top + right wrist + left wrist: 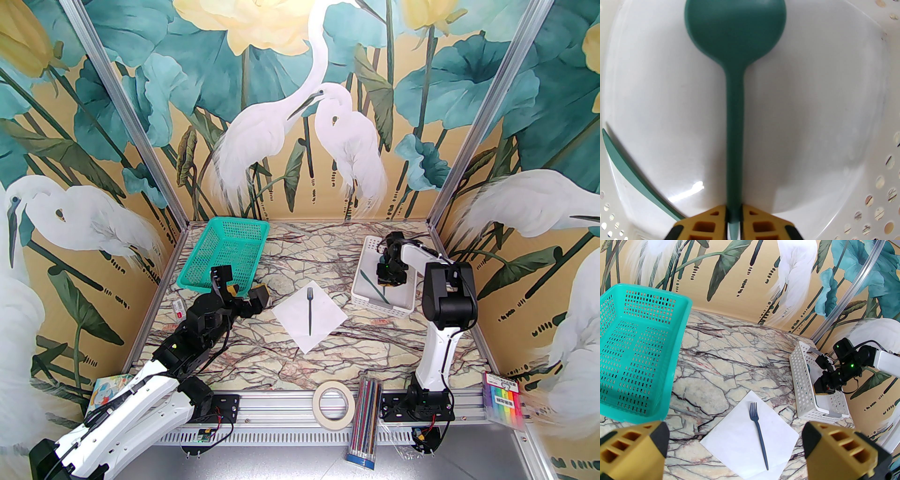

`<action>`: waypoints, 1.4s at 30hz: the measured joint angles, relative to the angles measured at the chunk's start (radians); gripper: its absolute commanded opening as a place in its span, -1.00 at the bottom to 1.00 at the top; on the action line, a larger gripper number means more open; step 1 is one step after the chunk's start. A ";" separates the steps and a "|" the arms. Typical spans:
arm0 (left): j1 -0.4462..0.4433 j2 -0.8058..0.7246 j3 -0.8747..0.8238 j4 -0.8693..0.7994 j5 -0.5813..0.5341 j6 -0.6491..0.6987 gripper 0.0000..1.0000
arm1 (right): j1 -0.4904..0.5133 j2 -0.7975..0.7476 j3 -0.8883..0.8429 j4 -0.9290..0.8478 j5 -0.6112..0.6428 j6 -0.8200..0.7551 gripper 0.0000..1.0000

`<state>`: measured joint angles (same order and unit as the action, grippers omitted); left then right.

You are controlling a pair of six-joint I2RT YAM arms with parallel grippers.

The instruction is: Place the utensils on the paper napkin and roll it up

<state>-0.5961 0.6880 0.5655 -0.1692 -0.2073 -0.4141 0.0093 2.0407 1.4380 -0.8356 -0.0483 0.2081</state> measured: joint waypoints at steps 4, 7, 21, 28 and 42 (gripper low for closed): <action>0.000 0.000 0.000 0.000 0.000 0.000 0.99 | 0.000 -0.011 -0.012 0.003 0.000 0.000 -0.67; 0.000 0.000 0.000 0.000 0.000 -0.002 0.99 | 0.000 -0.019 -0.024 0.004 0.003 0.000 -0.68; 0.000 0.000 0.000 0.001 0.000 -0.007 0.99 | 0.001 -0.143 -0.068 -0.007 0.026 0.000 -0.68; 0.000 0.000 0.000 0.002 0.000 -0.011 0.99 | 0.009 -0.259 -0.097 -0.026 0.026 0.005 -0.68; 0.000 0.022 -0.003 0.044 0.004 -0.028 0.99 | 0.117 -0.440 -0.099 -0.067 -0.029 0.045 -0.69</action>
<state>-0.5961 0.7101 0.5629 -0.1249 -0.2035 -0.4423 0.1265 1.6009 1.3392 -0.9028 -0.0769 0.2527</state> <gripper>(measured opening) 0.995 0.160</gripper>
